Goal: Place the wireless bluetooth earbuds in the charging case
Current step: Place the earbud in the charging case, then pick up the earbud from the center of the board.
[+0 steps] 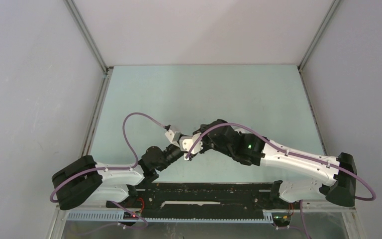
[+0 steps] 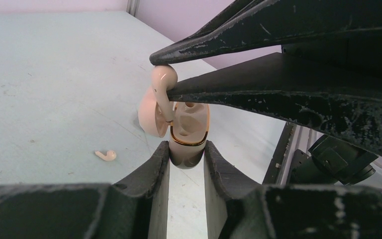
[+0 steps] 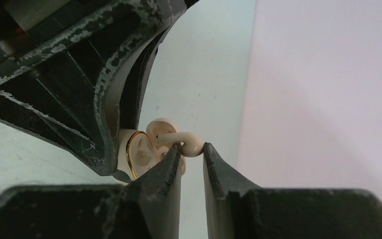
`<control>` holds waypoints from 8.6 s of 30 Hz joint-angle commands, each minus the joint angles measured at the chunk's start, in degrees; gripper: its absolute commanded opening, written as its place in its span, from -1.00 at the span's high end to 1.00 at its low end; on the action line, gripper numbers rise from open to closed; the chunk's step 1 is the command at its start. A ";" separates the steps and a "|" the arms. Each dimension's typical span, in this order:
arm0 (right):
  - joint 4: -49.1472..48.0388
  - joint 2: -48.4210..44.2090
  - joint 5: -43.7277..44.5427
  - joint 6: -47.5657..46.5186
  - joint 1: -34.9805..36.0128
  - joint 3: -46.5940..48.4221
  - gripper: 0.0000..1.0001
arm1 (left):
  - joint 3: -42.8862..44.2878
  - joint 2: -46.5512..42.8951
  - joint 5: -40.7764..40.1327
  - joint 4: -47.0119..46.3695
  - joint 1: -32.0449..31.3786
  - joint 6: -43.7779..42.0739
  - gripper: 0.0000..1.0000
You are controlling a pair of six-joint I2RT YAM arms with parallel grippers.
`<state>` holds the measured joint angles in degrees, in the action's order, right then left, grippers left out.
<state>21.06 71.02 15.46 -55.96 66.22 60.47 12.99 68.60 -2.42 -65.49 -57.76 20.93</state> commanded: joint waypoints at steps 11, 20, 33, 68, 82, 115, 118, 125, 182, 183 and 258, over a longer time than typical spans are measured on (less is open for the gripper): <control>-0.67 -1.00 0.09 0.48 0.73 -0.14 1.00 | 0.85 -3.19 -1.19 -5.10 -0.25 1.35 1.00; -3.26 -1.90 1.41 -1.01 1.63 -3.26 1.00 | 0.83 -2.14 -1.86 -6.17 -0.27 2.00 1.00; -5.89 -3.03 3.20 -0.99 1.64 -3.34 1.00 | 1.07 -0.60 -1.36 -7.21 -0.23 2.95 1.00; -1.17 -4.10 -0.47 1.65 0.08 -0.26 1.00 | 0.74 -0.04 -1.46 -10.13 0.45 4.78 1.00; -0.07 -4.20 -0.76 1.82 0.89 -0.26 1.00 | 0.34 0.04 -1.73 -10.40 1.23 5.09 1.00; 5.52 -4.58 -4.84 0.86 1.49 -0.26 0.37 | 0.36 2.99 0.41 -11.32 1.73 1.73 1.00; 5.68 -4.69 -5.75 1.27 1.29 -0.18 0.34 | 0.28 3.81 1.14 -11.79 1.77 0.90 1.00; 10.78 -3.99 -12.77 6.19 -0.85 5.35 0.34 | 0.09 6.49 1.98 -15.05 1.77 0.55 1.00; 30.37 -2.53 -46.75 11.84 -20.35 10.99 0.43 | 6.69 -2.11 18.35 11.74 0.54 -14.29 1.00; 30.19 -2.48 -46.57 11.84 -20.29 10.92 0.43 | 6.74 -2.03 18.40 11.71 0.46 -14.19 1.00; 17.09 40.18 -38.00 42.93 -37.09 21.71 0.05 | 3.37 -20.83 8.70 18.03 -0.25 -11.02 1.00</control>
<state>37.63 108.73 -26.57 -14.98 28.62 78.17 14.24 47.68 6.42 -47.88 -57.71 11.86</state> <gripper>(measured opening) 0.474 0.282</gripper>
